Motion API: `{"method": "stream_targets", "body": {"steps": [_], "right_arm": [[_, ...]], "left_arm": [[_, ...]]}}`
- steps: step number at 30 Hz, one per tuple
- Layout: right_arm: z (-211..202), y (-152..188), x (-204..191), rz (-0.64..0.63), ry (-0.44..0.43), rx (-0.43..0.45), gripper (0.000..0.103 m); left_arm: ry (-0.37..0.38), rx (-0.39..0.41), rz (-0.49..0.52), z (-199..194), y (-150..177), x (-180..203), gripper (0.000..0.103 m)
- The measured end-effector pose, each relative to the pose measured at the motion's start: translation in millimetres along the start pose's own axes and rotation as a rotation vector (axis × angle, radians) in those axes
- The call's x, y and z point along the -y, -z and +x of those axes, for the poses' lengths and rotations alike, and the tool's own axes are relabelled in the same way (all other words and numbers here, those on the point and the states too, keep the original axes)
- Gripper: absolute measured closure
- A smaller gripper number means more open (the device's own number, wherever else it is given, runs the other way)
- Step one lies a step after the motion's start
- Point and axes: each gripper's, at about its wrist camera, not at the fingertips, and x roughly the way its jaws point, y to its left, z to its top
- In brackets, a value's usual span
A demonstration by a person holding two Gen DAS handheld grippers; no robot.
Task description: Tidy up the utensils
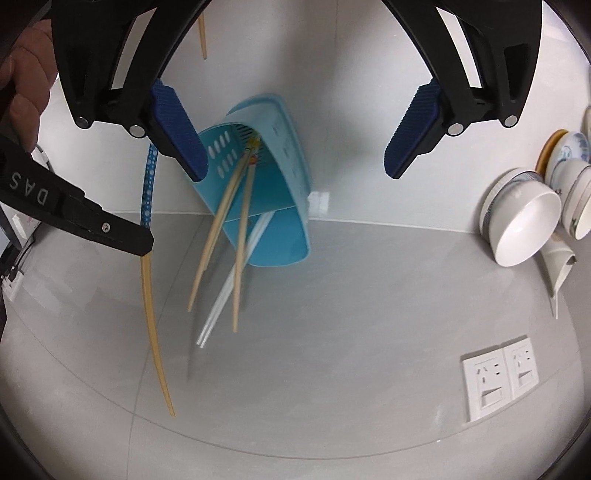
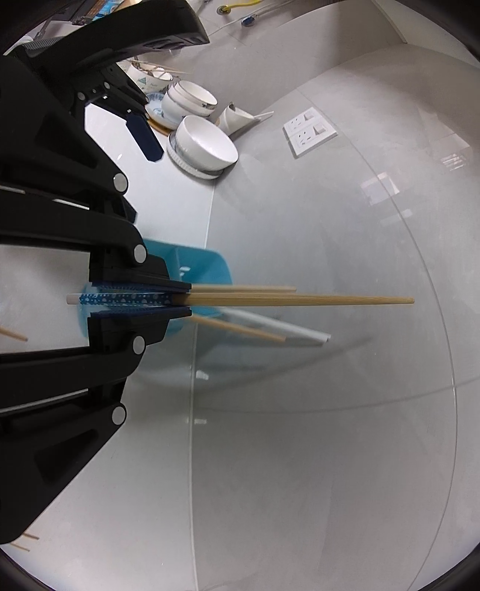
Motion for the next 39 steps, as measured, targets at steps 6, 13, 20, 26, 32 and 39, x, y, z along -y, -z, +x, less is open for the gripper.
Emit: {"method": "stream_targets", "body": {"steps": [6, 13, 20, 26, 32, 39], "right_arm": [[15, -3, -6, 0.024, -0.038, 0.023, 0.096], [40, 3, -8, 0.029, -0.028, 0.008, 0.096], [58, 13, -7, 0.026, -0.01, -0.028, 0.096], [67, 24, -7, 0.024, 0.003, -0.055, 0.096], [70, 29, -7, 0.021, 0.02, -0.073, 0.093], [49, 28, -8, -0.01, 0.062, -0.055, 0.06]], "left_arm": [[-0.029, -0.012, -0.008, -6, -2, -12, 0.006], [-0.043, -0.027, -0.024, -2, 1, -24, 0.006], [-0.047, -0.037, -0.038, 8, 4, -34, 0.006], [-0.059, -0.056, -0.055, 14, 7, -40, 0.006], [-0.066, -0.056, -0.053, 17, 7, -43, 0.006], [-0.061, -0.052, -0.058, 14, 7, -40, 0.006]]}}
